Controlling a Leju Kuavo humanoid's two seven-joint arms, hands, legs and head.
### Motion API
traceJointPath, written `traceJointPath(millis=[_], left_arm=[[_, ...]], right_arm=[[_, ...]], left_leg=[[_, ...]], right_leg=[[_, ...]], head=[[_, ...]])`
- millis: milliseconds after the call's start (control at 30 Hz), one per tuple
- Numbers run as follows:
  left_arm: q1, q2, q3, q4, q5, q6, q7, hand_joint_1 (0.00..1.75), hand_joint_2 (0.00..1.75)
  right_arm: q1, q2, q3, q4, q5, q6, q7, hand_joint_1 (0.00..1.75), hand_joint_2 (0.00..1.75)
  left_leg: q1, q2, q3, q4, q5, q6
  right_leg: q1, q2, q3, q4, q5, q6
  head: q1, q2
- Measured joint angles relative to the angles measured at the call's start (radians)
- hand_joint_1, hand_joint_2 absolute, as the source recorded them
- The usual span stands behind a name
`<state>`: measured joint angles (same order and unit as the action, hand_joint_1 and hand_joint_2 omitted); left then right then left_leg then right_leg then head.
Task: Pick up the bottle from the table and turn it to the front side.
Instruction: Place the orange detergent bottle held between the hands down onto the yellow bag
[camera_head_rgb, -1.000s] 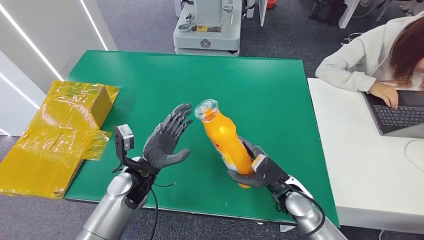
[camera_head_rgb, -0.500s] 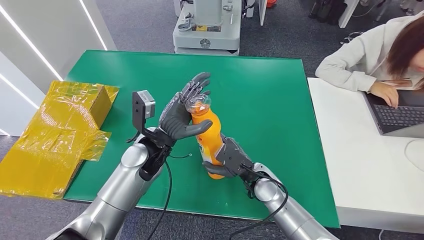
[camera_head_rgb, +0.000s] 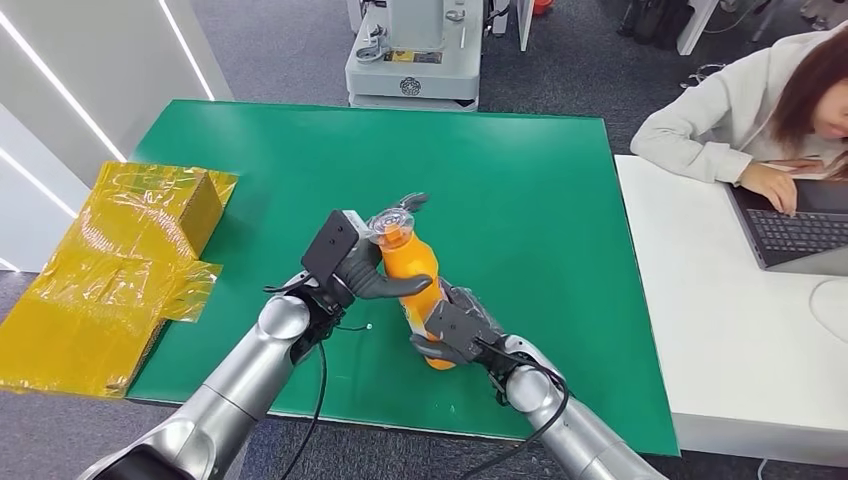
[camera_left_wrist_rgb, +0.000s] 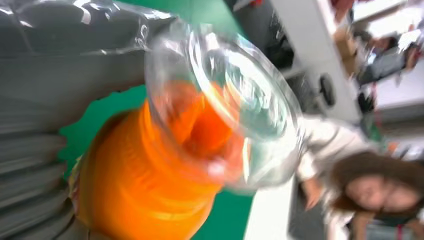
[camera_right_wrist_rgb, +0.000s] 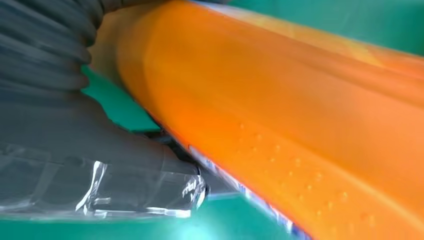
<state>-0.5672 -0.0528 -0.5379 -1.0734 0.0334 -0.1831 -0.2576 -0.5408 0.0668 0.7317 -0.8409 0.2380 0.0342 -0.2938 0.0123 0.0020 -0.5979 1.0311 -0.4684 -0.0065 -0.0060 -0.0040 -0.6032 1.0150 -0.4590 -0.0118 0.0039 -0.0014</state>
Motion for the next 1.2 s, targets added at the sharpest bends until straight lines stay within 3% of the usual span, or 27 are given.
traceJointPath(millis=[67,167,200,500,667,700,800,833,1033,1133,1200], left_arm=[[0.0,0.01,0.0,0.015,-0.005,-0.028,0.01,0.09,1.75],[0.0,0.02,0.002,0.03,-0.002,-0.054,0.016,1.4,1.75],[0.0,0.023,0.003,0.033,0.005,-0.063,0.018,1.75,1.75],[0.016,0.025,0.02,0.027,0.256,-0.172,0.114,1.75,1.75],[0.029,0.025,0.032,0.017,0.44,-0.181,0.153,1.75,1.75],[0.034,0.025,0.034,0.014,0.476,-0.176,0.158,1.75,1.75],[0.048,0.022,0.038,0.003,0.547,-0.161,0.164,1.75,1.75],[0.051,0.02,0.039,0.0,0.562,-0.155,0.165,1.75,1.75],[0.052,0.012,0.04,-0.032,0.538,-0.069,0.123,1.75,1.75],[0.041,0.014,0.039,-0.047,0.403,0.019,0.063,1.75,1.75],[0.026,0.021,0.027,-0.053,0.223,0.131,0.025,1.75,1.75]], right_arm=[[0.002,0.0,0.0,0.002,0.004,-0.002,0.0,1.75,1.75],[0.003,0.0,0.0,0.003,0.009,-0.003,0.002,1.75,1.75],[0.003,0.0,0.0,0.003,0.011,-0.003,0.004,1.75,1.75],[0.005,-0.005,-0.005,-0.002,0.016,-0.008,0.021,1.75,1.75],[0.013,-0.011,-0.005,-0.022,0.016,-0.016,0.025,1.71,1.75],[0.014,-0.013,-0.005,-0.027,0.016,-0.019,0.024,1.56,1.75],[0.018,-0.018,-0.005,-0.038,0.016,-0.025,0.021,0.28,1.75],[0.02,-0.019,-0.005,-0.04,0.016,-0.027,0.02,0.0,1.75],[0.044,-0.027,-0.008,-0.047,0.02,-0.048,0.02,0.0,1.75],[0.057,-0.032,-0.015,-0.052,0.02,-0.056,0.02,0.0,1.75],[0.061,-0.035,-0.023,-0.058,0.022,-0.056,0.019,0.0,1.75]], left_leg=[[0.0,0.0,0.0,0.0,0.0,0.0],[0.0,0.0,0.0,0.0,0.0,0.0],[0.0,0.0,0.0,0.0,0.0,0.0],[0.0,0.0,0.0,0.0,0.0,0.0],[0.0,0.001,0.0,0.0,0.0,0.0],[0.0,0.001,0.0,0.0,0.0,0.0],[0.0,0.001,0.0,0.0,0.0,0.0],[0.0,0.001,0.0,0.0,0.0,0.0],[0.0,0.001,0.0,0.0,0.0,0.0],[0.0,0.001,0.0,0.0,0.0,0.0],[0.0,0.001,0.0,0.0,0.0,0.0]], right_leg=[[0.0,0.0,0.0,0.0,0.0,0.0],[0.0,0.0,0.0,0.0,0.0,0.0],[0.0,0.0,0.0,0.0,0.0,0.0],[0.0,0.0,0.0,0.0,0.0,0.0],[0.0,0.001,0.0,0.0,0.0,0.0],[0.0,0.001,-0.001,0.0,0.0,0.0],[0.0,0.002,-0.001,0.0,0.0,0.0],[0.0,0.002,-0.001,0.0,0.0,0.0],[0.0,0.001,0.0,0.0,0.0,0.0],[0.0,0.001,0.0,0.0,0.0,0.0],[0.0,0.001,0.0,0.0,0.0,0.0]], head=[[0.0,0.0],[0.0,0.0],[0.0,0.0],[0.0,0.0],[0.0,0.0],[0.0,0.0],[0.0,0.0],[0.0,0.0],[0.0,0.0],[0.0,0.0],[0.0,0.0]])
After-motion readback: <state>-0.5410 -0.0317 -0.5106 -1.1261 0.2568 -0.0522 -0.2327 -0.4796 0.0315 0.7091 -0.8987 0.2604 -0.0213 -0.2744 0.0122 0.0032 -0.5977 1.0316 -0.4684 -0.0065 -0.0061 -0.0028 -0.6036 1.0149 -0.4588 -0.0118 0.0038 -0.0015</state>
